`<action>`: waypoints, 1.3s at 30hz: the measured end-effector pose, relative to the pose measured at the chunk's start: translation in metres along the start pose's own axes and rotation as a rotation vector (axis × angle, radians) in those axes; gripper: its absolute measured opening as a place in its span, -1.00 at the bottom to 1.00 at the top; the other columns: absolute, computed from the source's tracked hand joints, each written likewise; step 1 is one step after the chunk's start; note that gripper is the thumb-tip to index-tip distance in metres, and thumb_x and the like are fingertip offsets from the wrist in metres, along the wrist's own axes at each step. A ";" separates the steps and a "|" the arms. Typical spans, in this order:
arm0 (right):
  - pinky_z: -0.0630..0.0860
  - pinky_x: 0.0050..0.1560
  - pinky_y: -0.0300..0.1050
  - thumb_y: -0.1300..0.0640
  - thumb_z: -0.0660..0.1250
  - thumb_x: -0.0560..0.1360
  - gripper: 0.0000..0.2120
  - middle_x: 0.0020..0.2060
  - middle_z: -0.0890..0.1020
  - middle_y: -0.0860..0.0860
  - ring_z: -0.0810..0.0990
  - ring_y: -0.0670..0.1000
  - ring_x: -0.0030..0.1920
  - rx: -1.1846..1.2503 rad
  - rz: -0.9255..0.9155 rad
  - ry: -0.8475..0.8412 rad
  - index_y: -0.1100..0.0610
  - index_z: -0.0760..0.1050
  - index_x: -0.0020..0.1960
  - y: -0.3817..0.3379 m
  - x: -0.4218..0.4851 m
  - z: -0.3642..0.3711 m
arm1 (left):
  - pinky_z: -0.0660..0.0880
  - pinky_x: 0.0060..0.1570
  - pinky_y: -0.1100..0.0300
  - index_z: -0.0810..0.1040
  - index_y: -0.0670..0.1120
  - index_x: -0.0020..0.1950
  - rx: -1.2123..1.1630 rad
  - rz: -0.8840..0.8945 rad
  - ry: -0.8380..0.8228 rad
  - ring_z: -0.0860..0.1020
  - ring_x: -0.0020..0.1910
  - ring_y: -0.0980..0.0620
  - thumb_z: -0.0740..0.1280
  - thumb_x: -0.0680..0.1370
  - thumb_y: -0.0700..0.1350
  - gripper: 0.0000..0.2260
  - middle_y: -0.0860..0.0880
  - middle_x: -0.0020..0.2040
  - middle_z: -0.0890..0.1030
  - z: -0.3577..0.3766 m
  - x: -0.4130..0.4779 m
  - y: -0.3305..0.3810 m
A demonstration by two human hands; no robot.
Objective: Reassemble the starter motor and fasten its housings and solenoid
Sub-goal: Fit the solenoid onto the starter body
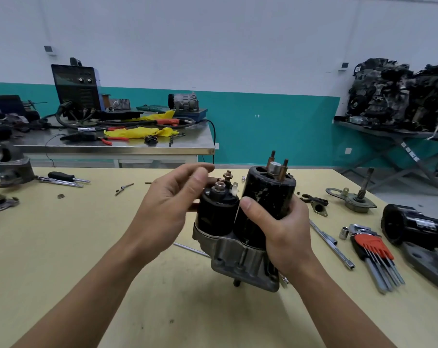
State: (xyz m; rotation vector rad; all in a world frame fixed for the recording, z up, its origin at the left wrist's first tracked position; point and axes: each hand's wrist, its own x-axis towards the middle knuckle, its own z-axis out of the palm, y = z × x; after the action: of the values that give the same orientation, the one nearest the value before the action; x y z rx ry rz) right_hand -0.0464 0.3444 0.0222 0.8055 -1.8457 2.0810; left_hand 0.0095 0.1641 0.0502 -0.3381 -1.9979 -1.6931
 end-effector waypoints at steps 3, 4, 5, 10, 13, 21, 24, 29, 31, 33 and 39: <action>0.69 -0.11 0.04 -0.16 0.51 0.25 -0.65 -0.12 0.71 -0.01 0.71 0.04 -0.06 -0.005 0.007 0.009 -0.03 0.60 -0.03 0.000 0.000 0.000 | 0.60 0.01 0.29 0.60 0.10 0.18 0.069 0.032 0.024 0.66 0.07 0.14 0.40 0.49 0.12 -0.71 0.11 0.03 0.72 0.004 -0.001 -0.003; 0.69 -0.11 0.06 -0.16 0.51 0.25 -0.63 -0.12 0.71 -0.01 0.71 0.05 -0.06 -0.011 0.012 0.012 -0.02 0.61 -0.03 0.000 0.000 0.000 | 0.59 -0.03 0.31 0.62 0.09 0.15 0.048 0.028 0.036 0.66 0.05 0.16 0.33 0.56 0.03 -0.81 0.11 0.02 0.72 0.004 0.000 -0.004; 0.69 -0.10 0.08 -0.17 0.51 0.25 -0.62 -0.11 0.71 0.00 0.71 0.05 -0.05 -0.015 0.017 0.015 -0.01 0.61 -0.02 0.000 0.001 0.000 | 0.58 -0.07 0.34 0.62 0.08 0.13 0.024 0.011 0.048 0.66 0.02 0.17 0.25 0.64 -0.07 -0.82 0.12 0.00 0.72 0.005 0.000 -0.004; 0.69 -0.11 0.02 -0.16 0.52 0.26 -0.61 -0.12 0.71 0.00 0.71 0.05 -0.05 -0.004 0.020 0.016 0.01 0.60 0.00 0.000 0.001 -0.001 | 0.55 -0.08 0.39 0.61 0.10 0.16 0.014 0.012 0.014 0.64 0.06 0.20 0.31 0.55 0.11 -0.77 0.14 0.03 0.71 0.007 -0.003 0.000; 0.66 -0.15 -0.07 -0.11 0.52 0.28 -0.61 -0.13 0.71 0.02 0.71 0.05 -0.08 0.006 -0.008 0.010 0.08 0.60 0.01 0.000 0.000 0.000 | 0.55 -0.04 0.38 0.60 0.13 0.20 0.078 0.024 0.017 0.63 0.13 0.16 0.41 0.45 0.12 -0.67 0.15 0.09 0.69 0.010 -0.005 -0.003; 0.64 -0.17 -0.15 -0.11 0.52 0.27 -0.62 -0.13 0.71 -0.01 0.72 0.02 -0.09 0.020 -0.026 -0.006 0.06 0.60 0.00 -0.002 -0.003 0.001 | 0.55 -0.04 0.38 0.56 0.13 0.23 -0.032 0.043 0.020 0.64 0.11 0.15 0.32 0.57 0.10 -0.75 0.11 0.08 0.68 0.017 -0.011 0.001; 0.63 -0.20 -0.18 -0.11 0.51 0.27 -0.65 -0.18 0.71 -0.02 0.71 0.01 -0.13 0.012 -0.043 -0.012 0.05 0.59 -0.04 -0.004 -0.004 0.002 | 0.58 -0.07 0.33 0.52 0.11 0.27 0.067 0.069 0.052 0.65 0.07 0.11 0.48 0.38 0.15 -0.52 0.11 0.08 0.66 0.026 -0.016 -0.001; 0.63 -0.17 -0.17 -0.09 0.51 0.30 -0.65 -0.15 0.71 -0.01 0.71 0.02 -0.08 0.027 -0.059 -0.045 0.06 0.59 0.00 -0.006 -0.005 0.002 | 0.60 -0.10 0.29 0.55 0.07 0.18 0.035 0.065 0.099 0.67 0.02 0.08 0.48 0.42 0.03 -0.66 0.07 0.03 0.68 0.029 -0.016 -0.004; 0.64 -0.15 -0.11 -0.07 0.52 0.32 -0.64 -0.13 0.71 0.02 0.71 0.06 -0.06 0.038 -0.069 -0.053 0.08 0.60 0.02 -0.006 -0.005 0.002 | 0.60 -0.13 0.29 0.60 0.07 0.17 -0.035 0.027 0.046 0.68 0.00 0.05 0.45 0.44 0.02 -0.70 0.04 -0.01 0.69 0.027 -0.015 -0.004; 0.63 -0.15 -0.14 -0.07 0.52 0.32 -0.70 -0.12 0.71 -0.01 0.71 0.04 -0.06 0.033 -0.094 -0.059 -0.01 0.60 0.00 -0.007 -0.005 0.003 | 0.61 -0.12 0.28 0.57 0.10 0.24 -0.096 -0.026 0.006 0.69 0.02 0.04 0.50 0.41 0.06 -0.59 0.03 0.01 0.69 0.026 -0.015 -0.004; 0.62 -0.17 -0.19 -0.09 0.53 0.32 -0.76 -0.14 0.70 -0.04 0.71 0.02 -0.08 0.016 -0.124 -0.075 -0.14 0.58 -0.05 -0.010 -0.005 0.004 | 0.61 -0.12 0.17 0.42 0.14 0.23 -0.129 0.019 0.061 0.67 -0.05 -0.02 0.52 0.32 0.08 -0.47 -0.04 0.03 0.61 0.029 -0.018 -0.007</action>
State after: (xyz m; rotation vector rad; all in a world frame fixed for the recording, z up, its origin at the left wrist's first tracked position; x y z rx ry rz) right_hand -0.0363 0.3429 0.0279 0.9882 -1.7690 2.0172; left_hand 0.0152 0.1931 0.0325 -0.3439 -1.8415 -1.8029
